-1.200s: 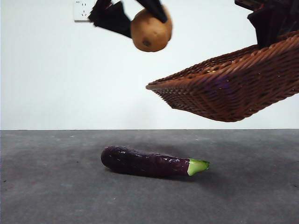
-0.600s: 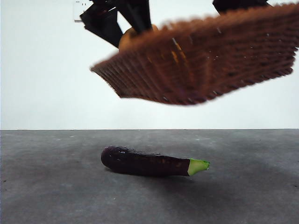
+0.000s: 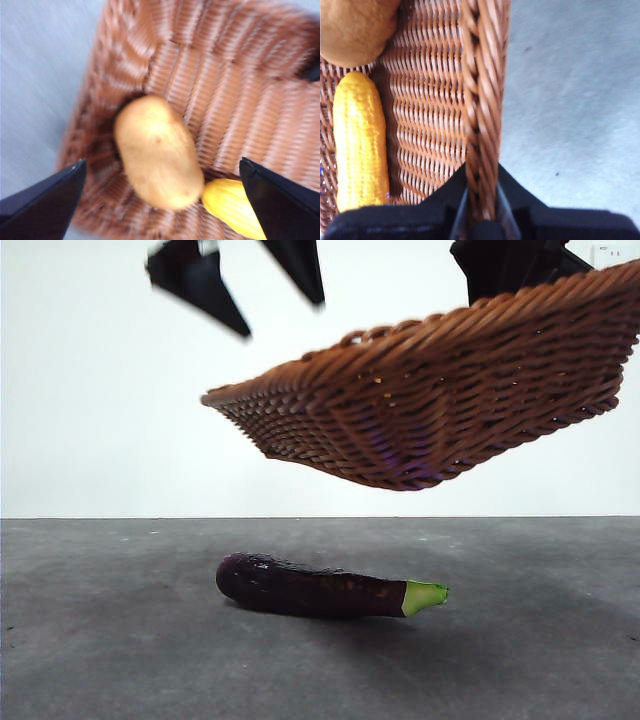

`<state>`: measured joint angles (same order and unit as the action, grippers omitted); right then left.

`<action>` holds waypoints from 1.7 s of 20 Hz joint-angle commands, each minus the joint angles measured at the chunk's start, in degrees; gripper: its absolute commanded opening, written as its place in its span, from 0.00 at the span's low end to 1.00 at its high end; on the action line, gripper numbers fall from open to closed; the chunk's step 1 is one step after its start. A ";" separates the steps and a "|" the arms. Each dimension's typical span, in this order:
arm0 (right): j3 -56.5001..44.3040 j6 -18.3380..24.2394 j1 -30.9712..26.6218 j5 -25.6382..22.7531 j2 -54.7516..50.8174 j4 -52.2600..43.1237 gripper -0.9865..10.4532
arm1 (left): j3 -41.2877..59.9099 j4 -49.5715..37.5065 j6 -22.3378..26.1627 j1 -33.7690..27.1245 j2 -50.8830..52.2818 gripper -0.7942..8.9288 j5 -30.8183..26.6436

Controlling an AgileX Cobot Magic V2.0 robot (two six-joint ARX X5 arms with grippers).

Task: Help me put the vegetables on the table into the basket

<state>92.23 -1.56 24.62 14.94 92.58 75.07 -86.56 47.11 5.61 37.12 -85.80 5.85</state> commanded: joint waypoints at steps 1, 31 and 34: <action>-0.26 -1.05 -2.73 0.35 -0.37 -0.26 0.08 | -2.62 0.85 3.19 -0.20 3.58 0.66 0.07; -0.26 4.11 -30.36 6.38 -0.37 -0.26 0.08 | -3.10 5.68 34.16 1.31 -25.99 0.66 5.49; -0.26 4.63 -30.32 7.52 -0.37 -0.37 0.08 | -3.10 5.05 36.74 2.69 -25.99 0.66 4.61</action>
<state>92.23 2.42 -5.72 21.50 92.58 75.09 -89.91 52.25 40.42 39.66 -111.42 10.46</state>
